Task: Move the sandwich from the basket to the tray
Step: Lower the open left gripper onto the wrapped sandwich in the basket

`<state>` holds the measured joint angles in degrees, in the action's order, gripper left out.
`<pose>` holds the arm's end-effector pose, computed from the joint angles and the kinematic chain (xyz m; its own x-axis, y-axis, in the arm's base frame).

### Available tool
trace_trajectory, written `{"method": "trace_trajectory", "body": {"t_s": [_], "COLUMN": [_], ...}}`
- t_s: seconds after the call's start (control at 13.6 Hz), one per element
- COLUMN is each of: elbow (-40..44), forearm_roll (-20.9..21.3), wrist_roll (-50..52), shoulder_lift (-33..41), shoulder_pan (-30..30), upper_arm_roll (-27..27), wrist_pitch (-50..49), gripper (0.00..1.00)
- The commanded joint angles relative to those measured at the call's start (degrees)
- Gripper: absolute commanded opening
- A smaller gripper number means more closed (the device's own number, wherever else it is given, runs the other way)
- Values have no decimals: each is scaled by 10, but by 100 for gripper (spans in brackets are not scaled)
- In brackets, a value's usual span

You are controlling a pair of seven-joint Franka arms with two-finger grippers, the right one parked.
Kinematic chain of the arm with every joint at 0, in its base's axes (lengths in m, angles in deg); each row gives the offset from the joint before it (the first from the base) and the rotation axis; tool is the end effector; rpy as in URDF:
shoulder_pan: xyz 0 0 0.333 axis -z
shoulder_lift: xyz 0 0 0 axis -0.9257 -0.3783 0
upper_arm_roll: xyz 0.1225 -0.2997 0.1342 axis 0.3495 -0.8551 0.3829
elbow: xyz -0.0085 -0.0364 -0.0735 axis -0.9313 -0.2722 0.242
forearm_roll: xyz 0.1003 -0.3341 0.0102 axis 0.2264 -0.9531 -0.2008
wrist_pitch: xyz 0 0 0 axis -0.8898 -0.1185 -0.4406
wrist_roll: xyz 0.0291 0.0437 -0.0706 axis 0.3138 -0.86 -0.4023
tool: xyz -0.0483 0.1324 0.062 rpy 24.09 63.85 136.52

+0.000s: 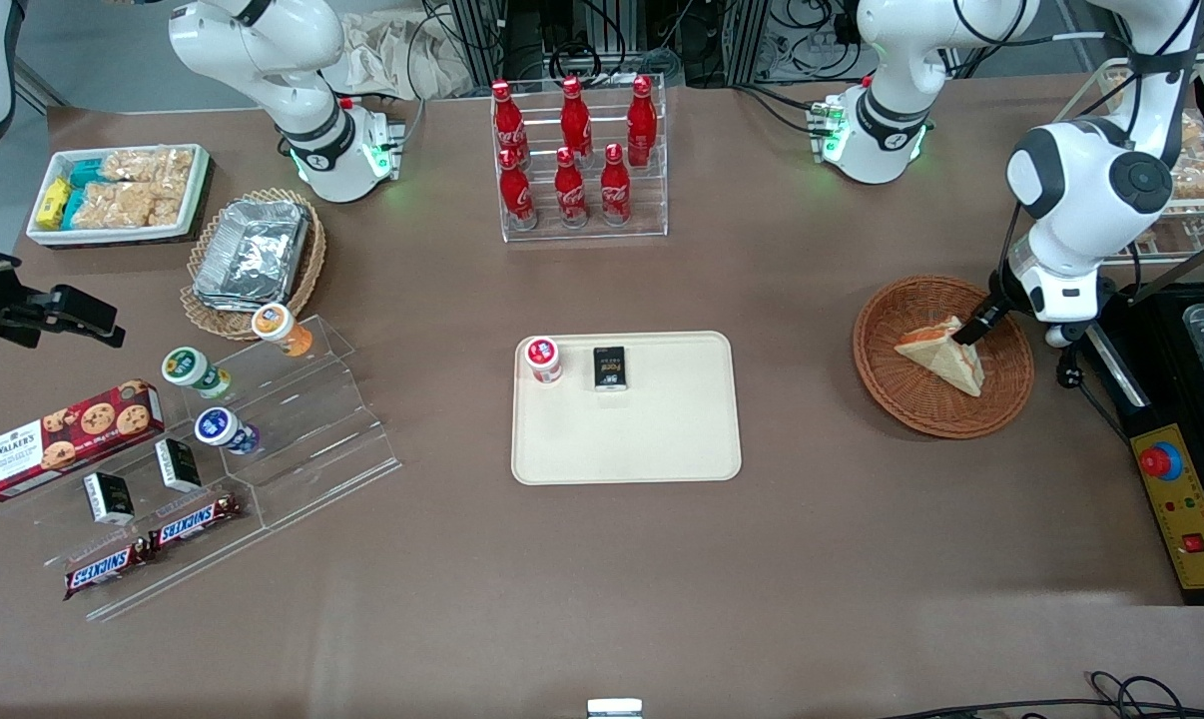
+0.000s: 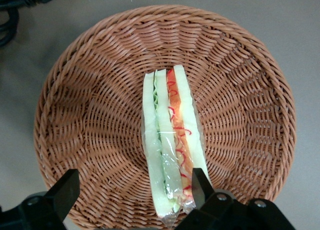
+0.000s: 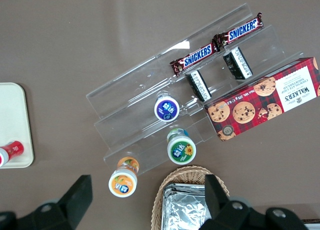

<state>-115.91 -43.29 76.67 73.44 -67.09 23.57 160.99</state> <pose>0.3973 0.0526 0.3080 0.6931 0.7209 0.0060 0.7197 -0.6924 0.0513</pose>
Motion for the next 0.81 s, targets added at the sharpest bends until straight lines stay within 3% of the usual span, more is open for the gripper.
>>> {"method": "trace_trajectory", "body": {"t_s": [0.0,0.74], "elbow": [-8,0], "forearm_roll": [-16,-39], "wrist_roll": [13,14], "shoulder_lift": [-17,-2], "shoulder_pan": [8,23], "upper_arm_roll": [-2,-11], "wrist_pitch": [41,28], "gripper": [100,100]}}
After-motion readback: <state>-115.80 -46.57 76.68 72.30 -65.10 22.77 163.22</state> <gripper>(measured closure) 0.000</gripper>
